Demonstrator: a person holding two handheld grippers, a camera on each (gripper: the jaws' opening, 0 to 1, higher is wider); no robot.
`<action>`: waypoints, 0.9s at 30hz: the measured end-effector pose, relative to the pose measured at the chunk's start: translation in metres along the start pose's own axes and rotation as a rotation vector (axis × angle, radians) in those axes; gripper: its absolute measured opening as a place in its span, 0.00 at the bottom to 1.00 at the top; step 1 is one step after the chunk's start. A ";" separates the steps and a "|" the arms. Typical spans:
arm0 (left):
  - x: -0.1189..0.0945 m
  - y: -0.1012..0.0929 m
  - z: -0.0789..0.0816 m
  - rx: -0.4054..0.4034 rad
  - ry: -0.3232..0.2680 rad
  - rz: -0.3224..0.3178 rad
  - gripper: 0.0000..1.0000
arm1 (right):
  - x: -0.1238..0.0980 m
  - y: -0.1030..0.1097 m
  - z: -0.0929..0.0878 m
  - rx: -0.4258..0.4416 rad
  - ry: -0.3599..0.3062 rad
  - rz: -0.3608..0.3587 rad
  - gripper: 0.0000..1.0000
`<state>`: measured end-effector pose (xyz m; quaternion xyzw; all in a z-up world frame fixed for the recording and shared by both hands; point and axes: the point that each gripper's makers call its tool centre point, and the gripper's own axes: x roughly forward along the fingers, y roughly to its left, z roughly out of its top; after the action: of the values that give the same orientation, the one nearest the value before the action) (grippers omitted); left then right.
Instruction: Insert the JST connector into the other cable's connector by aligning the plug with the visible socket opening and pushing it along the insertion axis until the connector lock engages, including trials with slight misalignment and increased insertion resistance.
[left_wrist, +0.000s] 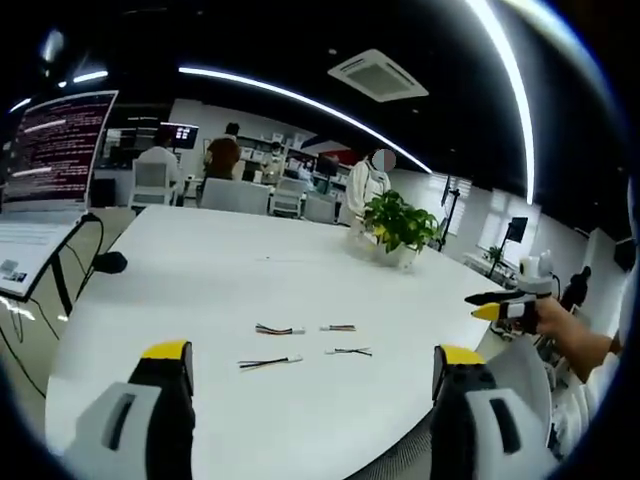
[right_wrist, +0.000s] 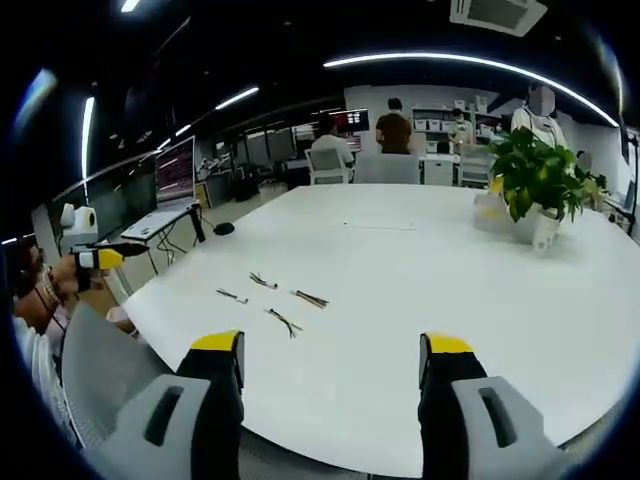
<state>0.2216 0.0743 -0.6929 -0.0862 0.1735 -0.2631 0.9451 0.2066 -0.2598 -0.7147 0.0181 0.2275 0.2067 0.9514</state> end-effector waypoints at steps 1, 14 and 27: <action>-0.001 0.000 0.001 -0.001 -0.003 0.000 0.99 | 0.000 0.000 0.000 0.004 -0.001 0.000 0.69; -0.011 0.004 0.000 -0.001 -0.004 0.014 0.99 | 0.006 0.006 0.002 -0.006 -0.007 0.003 0.71; -0.006 0.004 0.000 0.007 -0.004 0.008 0.99 | 0.004 0.002 -0.006 0.004 0.011 -0.022 0.70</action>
<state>0.2187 0.0807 -0.6925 -0.0828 0.1713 -0.2595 0.9468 0.2065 -0.2572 -0.7213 0.0165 0.2334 0.1960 0.9523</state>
